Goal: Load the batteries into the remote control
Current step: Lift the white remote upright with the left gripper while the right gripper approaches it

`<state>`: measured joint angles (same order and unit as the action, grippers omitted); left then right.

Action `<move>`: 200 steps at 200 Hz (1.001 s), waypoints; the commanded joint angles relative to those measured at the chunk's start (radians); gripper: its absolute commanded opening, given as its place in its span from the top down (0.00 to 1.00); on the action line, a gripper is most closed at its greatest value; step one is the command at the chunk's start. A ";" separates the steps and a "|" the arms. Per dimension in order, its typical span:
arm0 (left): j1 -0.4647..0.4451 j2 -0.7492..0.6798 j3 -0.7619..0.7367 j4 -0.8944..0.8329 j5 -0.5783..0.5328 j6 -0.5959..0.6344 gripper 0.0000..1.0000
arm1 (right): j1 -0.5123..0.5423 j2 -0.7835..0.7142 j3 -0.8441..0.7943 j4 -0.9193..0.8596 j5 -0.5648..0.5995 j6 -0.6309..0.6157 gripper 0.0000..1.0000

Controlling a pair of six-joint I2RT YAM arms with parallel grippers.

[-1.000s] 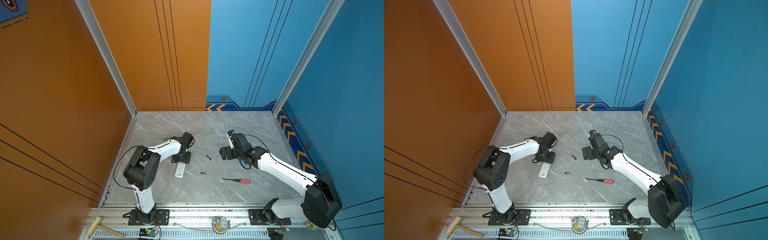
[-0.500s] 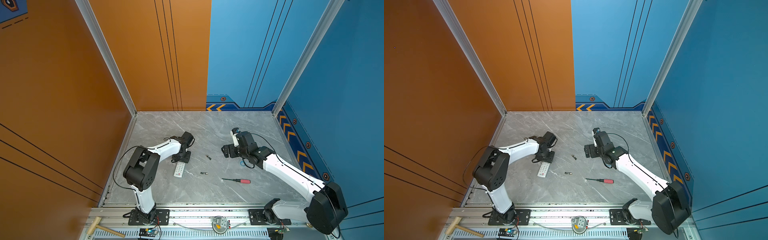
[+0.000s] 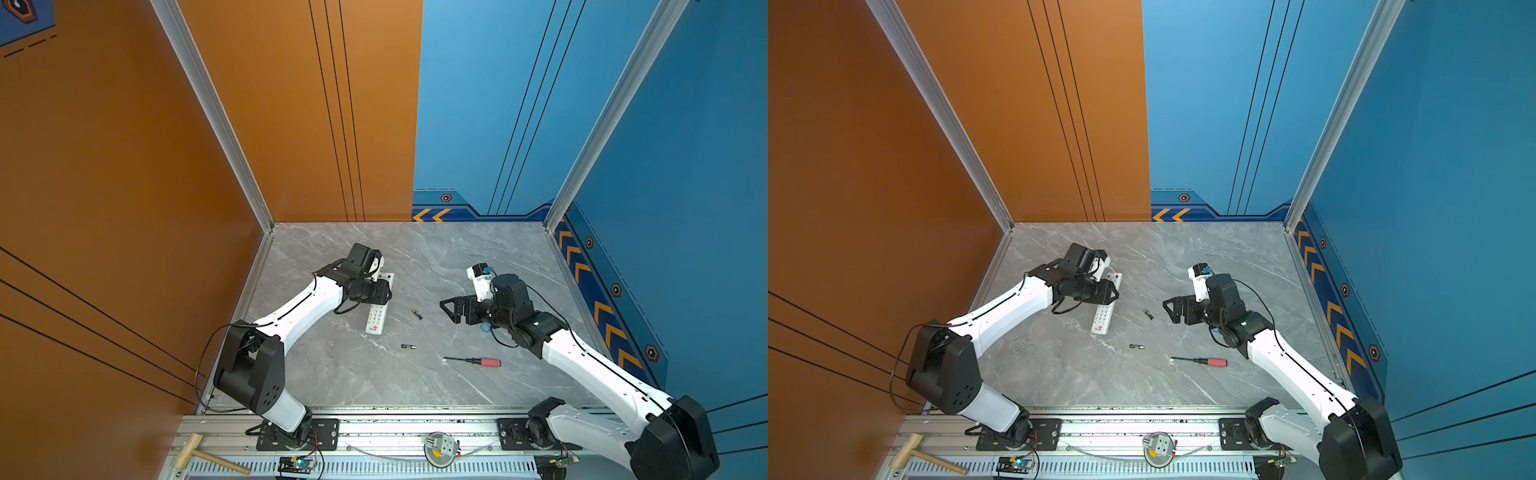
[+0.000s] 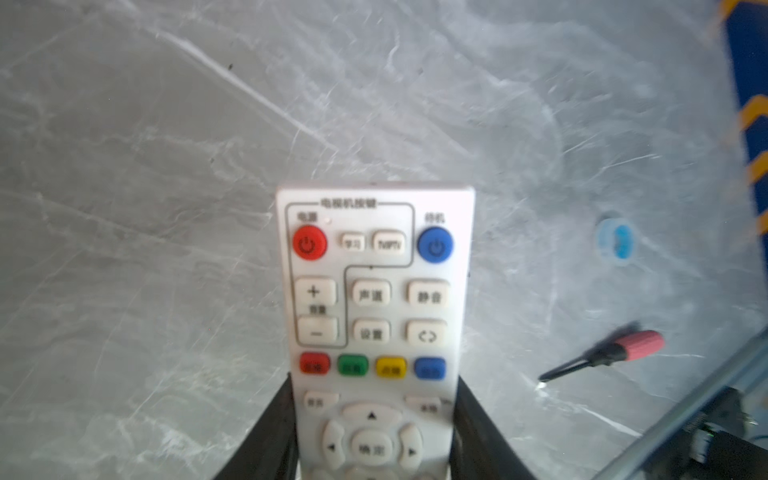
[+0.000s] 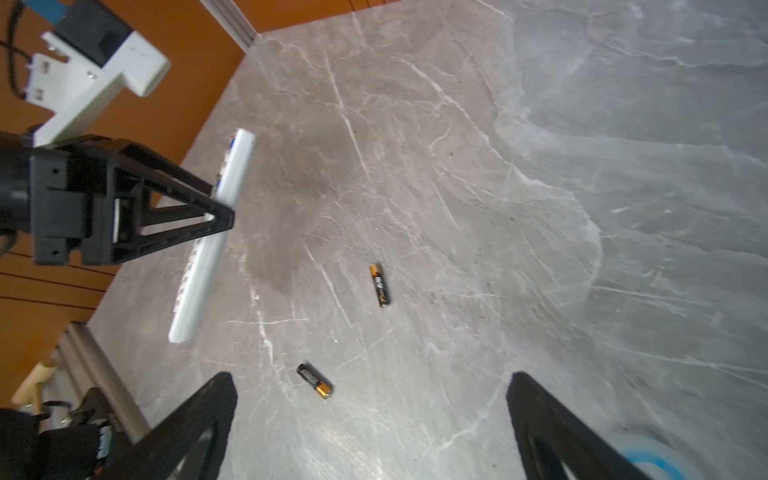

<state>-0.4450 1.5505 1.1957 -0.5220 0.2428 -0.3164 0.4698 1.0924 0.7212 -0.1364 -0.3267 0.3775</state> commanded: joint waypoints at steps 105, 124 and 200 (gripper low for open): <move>0.071 -0.170 -0.135 0.602 0.556 -0.184 0.75 | 0.061 0.034 -0.095 0.579 -0.380 0.157 0.00; 0.072 -0.178 -0.154 0.668 0.579 -0.205 0.75 | 0.078 0.065 -0.081 0.602 -0.381 0.169 0.00; 0.074 -0.170 -0.159 0.809 0.694 -0.242 0.76 | 0.096 0.124 -0.076 0.735 -0.398 0.204 0.00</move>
<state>-0.3786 1.4059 1.0462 0.1997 0.8658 -0.5385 0.5575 1.2018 0.6308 0.5110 -0.6949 0.5591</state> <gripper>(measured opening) 0.501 0.997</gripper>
